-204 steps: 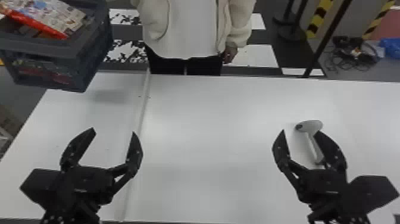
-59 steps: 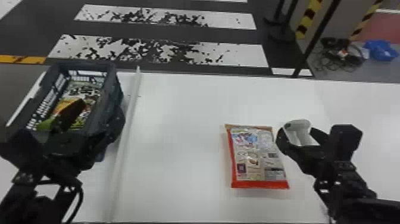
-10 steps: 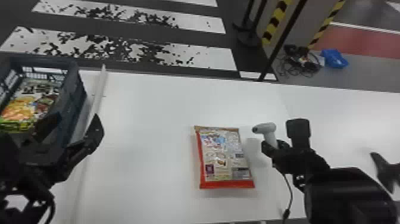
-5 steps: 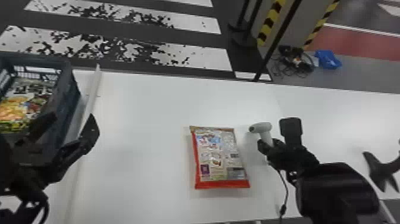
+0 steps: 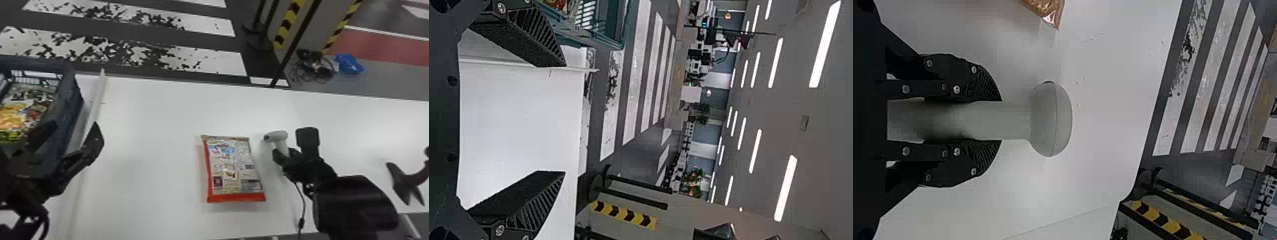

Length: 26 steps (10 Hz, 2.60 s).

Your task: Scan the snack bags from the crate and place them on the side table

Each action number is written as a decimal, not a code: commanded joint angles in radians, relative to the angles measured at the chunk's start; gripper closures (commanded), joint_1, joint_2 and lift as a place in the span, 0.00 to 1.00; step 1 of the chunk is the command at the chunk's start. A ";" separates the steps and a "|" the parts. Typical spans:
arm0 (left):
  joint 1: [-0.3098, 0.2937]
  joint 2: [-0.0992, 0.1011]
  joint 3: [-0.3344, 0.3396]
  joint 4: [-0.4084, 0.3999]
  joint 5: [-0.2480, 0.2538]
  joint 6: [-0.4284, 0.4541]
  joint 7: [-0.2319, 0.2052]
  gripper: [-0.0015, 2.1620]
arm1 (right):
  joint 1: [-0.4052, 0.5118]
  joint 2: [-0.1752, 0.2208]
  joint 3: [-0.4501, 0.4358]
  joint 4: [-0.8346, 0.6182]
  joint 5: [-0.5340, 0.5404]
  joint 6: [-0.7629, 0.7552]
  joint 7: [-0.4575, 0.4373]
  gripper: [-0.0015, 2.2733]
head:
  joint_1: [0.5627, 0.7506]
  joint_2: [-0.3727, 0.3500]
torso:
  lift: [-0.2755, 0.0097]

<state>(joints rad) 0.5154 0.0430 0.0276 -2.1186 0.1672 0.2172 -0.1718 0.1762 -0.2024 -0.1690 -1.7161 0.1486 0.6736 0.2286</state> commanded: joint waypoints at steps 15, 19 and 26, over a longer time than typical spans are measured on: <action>0.002 0.003 0.000 0.008 0.005 0.000 -0.002 0.05 | 0.213 0.032 -0.133 -0.355 -0.288 0.304 0.311 0.04 | 0.70 0.30 | 0.64; -0.002 0.003 -0.002 0.012 0.006 0.000 -0.002 0.05 | 0.172 0.026 -0.161 -0.323 -0.339 0.439 0.403 0.04 | 0.70 0.34 | 0.64; -0.003 0.003 0.000 0.015 0.015 0.000 -0.008 0.05 | 0.109 0.006 -0.153 -0.208 -0.336 0.461 0.499 0.04 | 0.70 0.36 | 0.64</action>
<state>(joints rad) 0.5127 0.0461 0.0276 -2.1035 0.1780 0.2169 -0.1785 0.2920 -0.1947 -0.3243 -1.9361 -0.1916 1.1345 0.7241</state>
